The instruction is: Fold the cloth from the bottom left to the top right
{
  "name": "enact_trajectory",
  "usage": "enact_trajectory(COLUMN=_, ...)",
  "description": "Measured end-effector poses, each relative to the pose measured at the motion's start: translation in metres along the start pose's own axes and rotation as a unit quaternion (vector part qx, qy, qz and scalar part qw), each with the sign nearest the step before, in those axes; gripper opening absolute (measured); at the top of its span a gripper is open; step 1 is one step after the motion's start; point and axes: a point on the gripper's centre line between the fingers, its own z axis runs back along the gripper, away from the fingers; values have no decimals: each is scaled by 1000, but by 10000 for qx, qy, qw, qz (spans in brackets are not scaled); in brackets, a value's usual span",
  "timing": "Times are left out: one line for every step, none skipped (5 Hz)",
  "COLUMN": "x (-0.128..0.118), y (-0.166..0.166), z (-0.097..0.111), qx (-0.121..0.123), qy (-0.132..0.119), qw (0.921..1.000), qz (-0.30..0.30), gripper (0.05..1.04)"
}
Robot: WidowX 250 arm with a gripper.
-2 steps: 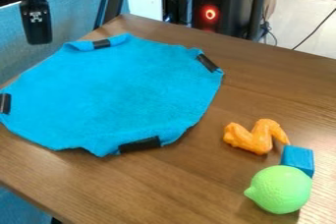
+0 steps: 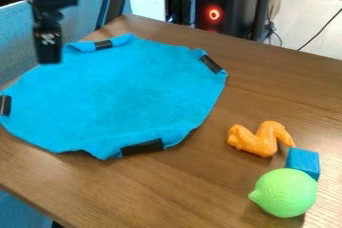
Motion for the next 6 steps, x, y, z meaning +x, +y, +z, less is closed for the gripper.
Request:
enact_trajectory(x=-14, y=15, z=3, qx=43, qy=14, qw=9984, qz=567, gripper=1001)
enact_trajectory(x=-38, y=39, z=-7, qx=-539, qy=155, qw=9820, qz=1805, gripper=1001)
enact_trajectory(x=-59, y=49, z=-19, qx=-1397, qy=427, qw=9457, qz=2904, gripper=1001)
enact_trajectory(x=-97, y=44, z=-28, qx=-2274, qy=315, qw=8836, qz=4082, gripper=1001)
enact_trajectory(x=-111, y=27, z=-37, qx=-2435, qy=-104, qw=8240, qz=5115, gripper=1001)
enact_trajectory(x=-116, y=14, z=-39, qx=-2100, qy=-296, qw=7735, qz=5973, gripper=1001)
